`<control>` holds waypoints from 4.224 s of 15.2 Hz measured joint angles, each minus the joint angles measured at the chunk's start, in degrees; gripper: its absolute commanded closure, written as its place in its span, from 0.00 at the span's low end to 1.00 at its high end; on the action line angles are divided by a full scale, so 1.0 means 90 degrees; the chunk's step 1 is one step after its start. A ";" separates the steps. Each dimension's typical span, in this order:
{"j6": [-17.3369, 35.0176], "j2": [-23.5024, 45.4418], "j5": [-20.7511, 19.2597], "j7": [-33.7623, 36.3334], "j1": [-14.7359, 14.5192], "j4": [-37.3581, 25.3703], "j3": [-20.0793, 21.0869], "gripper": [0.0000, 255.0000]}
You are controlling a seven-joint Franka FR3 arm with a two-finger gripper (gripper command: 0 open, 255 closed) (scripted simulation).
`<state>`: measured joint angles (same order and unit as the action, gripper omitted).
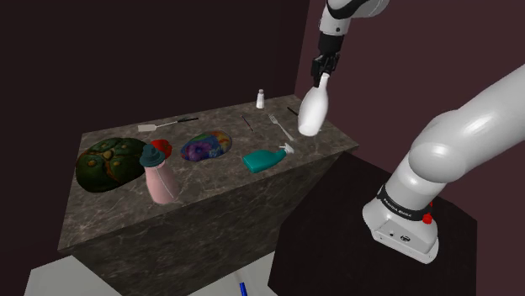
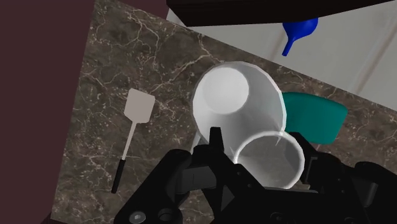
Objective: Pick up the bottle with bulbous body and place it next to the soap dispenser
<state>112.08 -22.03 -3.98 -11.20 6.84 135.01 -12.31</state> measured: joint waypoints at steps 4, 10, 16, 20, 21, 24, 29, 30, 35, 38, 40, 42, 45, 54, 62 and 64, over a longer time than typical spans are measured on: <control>-0.0381 -0.0064 0.0010 0.0013 -0.0009 -0.0318 0.0030 1.00; -0.0889 -0.0140 0.0016 0.0013 -0.0013 -0.0751 0.0056 1.00; -0.1420 -0.0156 0.0035 0.0024 -0.0028 -0.1265 0.0091 1.00; -0.1755 -0.0147 0.0045 0.0020 -0.0035 -0.1609 0.0105 1.00; -0.1839 -0.0130 0.0049 0.0015 -0.0036 -0.1709 0.0105 1.00; -0.2084 -0.0088 0.0063 0.0016 -0.0046 -0.1997 0.0116 1.00; -0.2499 -0.0016 0.0079 0.0002 -0.0056 -0.2483 0.0124 1.00; -0.2592 0.0014 0.0085 -0.0003 -0.0059 -0.2605 0.0124 1.00; -0.3005 0.0113 0.0106 -0.0004 -0.0073 -0.3116 0.0137 1.00; -0.3269 0.0220 0.0123 -0.0021 -0.0080 -0.3486 0.0133 1.00; -0.3351 0.0276 0.0154 0.0060 -0.0112 -0.3622 0.0190 1.00; -0.3360 0.0324 0.0219 0.0303 -0.0196 -0.3670 0.0355 1.00; -0.3377 0.0434 0.0337 0.0735 -0.0348 -0.3795 0.0645 1.00; -0.3368 0.1150 0.0621 0.2127 -0.0850 -0.4515 0.1541 1.00; -0.3431 0.2105 0.0646 0.3286 -0.1324 -0.5564 0.2217 1.00; -0.3481 0.2481 0.0599 0.3591 -0.1471 -0.5990 0.2381 1.00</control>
<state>80.75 0.30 1.41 21.12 -6.40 81.10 9.11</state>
